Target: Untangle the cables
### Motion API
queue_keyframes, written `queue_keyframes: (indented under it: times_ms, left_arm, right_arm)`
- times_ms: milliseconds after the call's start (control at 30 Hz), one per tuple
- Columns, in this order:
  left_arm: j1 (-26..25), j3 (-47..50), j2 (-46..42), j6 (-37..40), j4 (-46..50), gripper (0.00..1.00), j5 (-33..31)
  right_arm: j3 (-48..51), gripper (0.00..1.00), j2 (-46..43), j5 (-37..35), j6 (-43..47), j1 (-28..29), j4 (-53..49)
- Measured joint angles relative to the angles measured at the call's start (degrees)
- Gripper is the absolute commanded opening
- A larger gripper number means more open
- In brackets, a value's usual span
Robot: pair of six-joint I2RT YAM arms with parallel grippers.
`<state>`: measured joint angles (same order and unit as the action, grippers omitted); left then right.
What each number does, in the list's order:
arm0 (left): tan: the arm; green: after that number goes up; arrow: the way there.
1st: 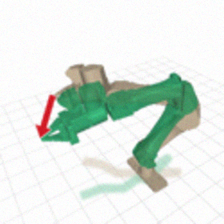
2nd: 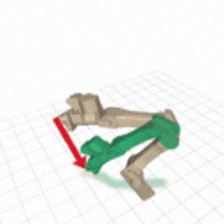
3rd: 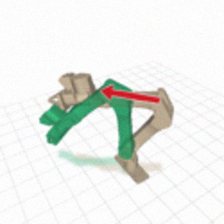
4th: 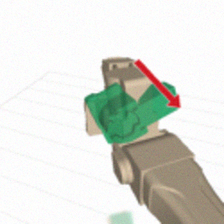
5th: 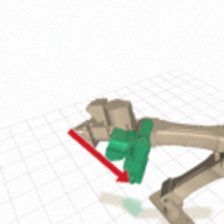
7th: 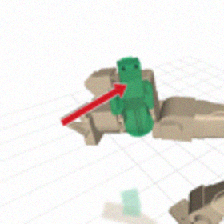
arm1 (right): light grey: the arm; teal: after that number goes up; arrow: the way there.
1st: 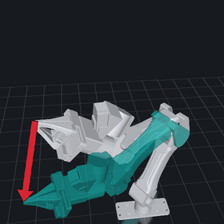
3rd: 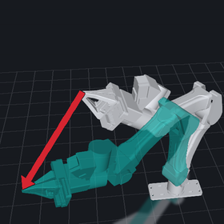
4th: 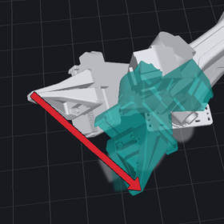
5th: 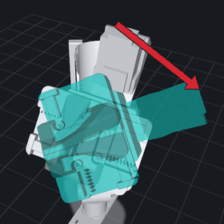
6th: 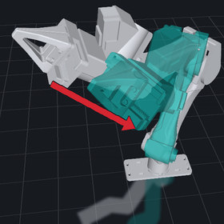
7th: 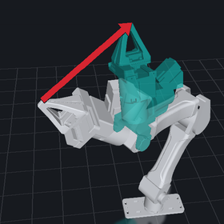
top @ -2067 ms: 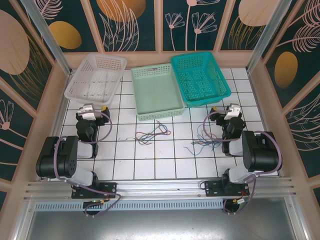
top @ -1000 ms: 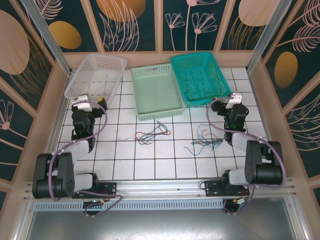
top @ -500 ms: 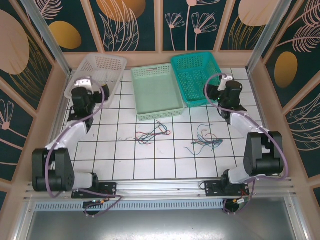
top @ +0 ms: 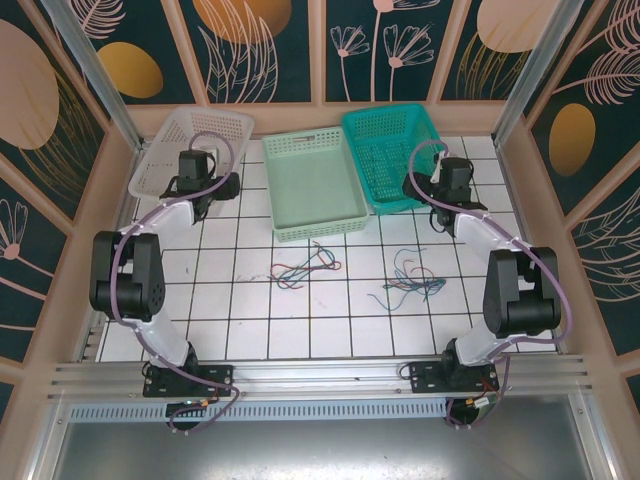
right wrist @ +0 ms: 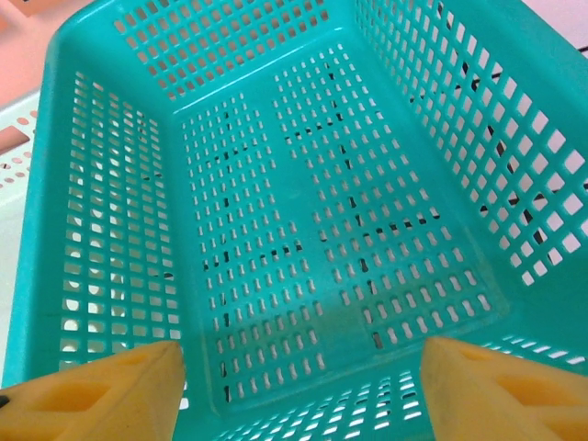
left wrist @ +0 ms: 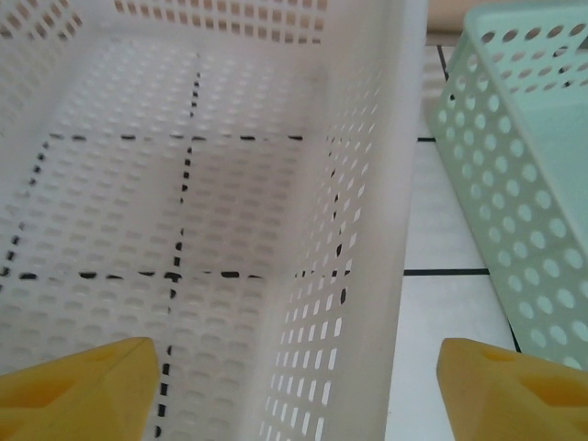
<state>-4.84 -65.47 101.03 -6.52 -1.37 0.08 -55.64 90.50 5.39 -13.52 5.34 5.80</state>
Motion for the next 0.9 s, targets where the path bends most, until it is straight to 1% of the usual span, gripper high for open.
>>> queue_keyframes:
  times_ms: [100,167,267,333,400,467,633,767,900]
  left_arm:
    - [-0.33,-0.96,1.84,-0.20,1.44,0.70,0.81]
    - [-0.70,-0.98,2.34,-0.52,2.10,0.62,1.09]
    - [-1.20,-0.98,2.54,-1.53,3.13,0.43,1.64]
    - [-1.57,-0.98,2.54,-1.90,3.13,0.35,2.54]
    - [-1.77,-0.98,2.54,-2.64,3.15,0.30,3.63]
    - [-2.16,-0.96,2.51,-3.26,3.15,0.29,4.70]
    - [-4.26,-0.63,2.10,-5.70,3.15,0.23,6.84]
    - [-6.43,-0.26,1.33,-8.74,3.17,0.24,7.39]
    - [-8.22,0.02,0.76,-12.26,3.32,0.28,7.13]
  right_arm:
    - [0.00,0.69,0.00,-0.44,-0.59,-0.04,-0.33]
    - [0.00,0.69,0.00,-0.92,-0.81,-0.04,-0.33]
    - [0.00,0.70,-0.11,-1.42,-1.03,-0.15,-0.35]
    - [0.00,0.70,-0.39,-1.60,-1.49,-0.31,-0.59]
    - [0.02,0.70,-0.98,-1.99,-1.92,-0.57,-0.79]
    - [0.09,0.70,-1.68,-2.38,-2.10,-0.94,-0.92]
    - [0.31,0.70,-3.52,-2.80,-2.34,-1.40,-1.18]
    - [1.14,0.70,-5.01,-2.75,-2.51,-1.40,-1.33]
    - [1.84,0.70,-6.12,-2.32,-2.43,-1.40,-1.44]
